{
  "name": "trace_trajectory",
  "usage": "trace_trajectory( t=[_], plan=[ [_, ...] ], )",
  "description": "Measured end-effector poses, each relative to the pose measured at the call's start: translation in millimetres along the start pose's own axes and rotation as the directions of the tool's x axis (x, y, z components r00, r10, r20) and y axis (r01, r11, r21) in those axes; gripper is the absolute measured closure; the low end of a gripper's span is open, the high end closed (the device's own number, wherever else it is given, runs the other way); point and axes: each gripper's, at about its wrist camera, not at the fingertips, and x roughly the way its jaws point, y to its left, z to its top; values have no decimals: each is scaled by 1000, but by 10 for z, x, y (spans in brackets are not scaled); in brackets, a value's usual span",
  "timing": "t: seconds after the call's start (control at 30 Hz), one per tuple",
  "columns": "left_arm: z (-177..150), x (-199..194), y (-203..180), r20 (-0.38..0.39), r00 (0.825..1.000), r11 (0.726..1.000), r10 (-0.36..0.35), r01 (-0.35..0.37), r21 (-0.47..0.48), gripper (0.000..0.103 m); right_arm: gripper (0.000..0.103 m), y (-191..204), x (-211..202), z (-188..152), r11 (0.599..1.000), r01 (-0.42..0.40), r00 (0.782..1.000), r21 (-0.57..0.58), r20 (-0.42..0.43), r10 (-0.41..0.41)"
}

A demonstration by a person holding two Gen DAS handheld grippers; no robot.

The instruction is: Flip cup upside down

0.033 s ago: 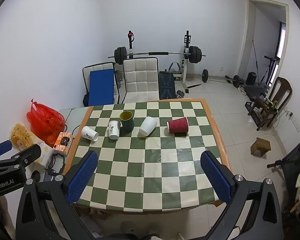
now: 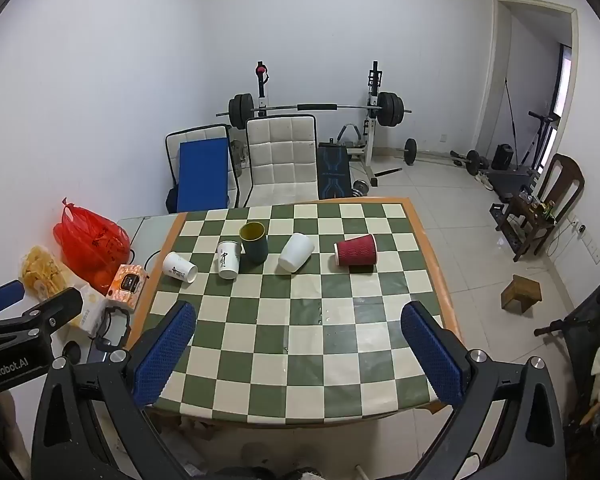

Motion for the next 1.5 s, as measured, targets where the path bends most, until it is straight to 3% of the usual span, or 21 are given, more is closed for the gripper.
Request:
trace_trajectory(
  t=[1.5],
  plan=[
    [141,-28,89,13,999,999,29,-30,18,0,0,-63,1,57,1000,2,1000,-3,1,-2]
  ],
)
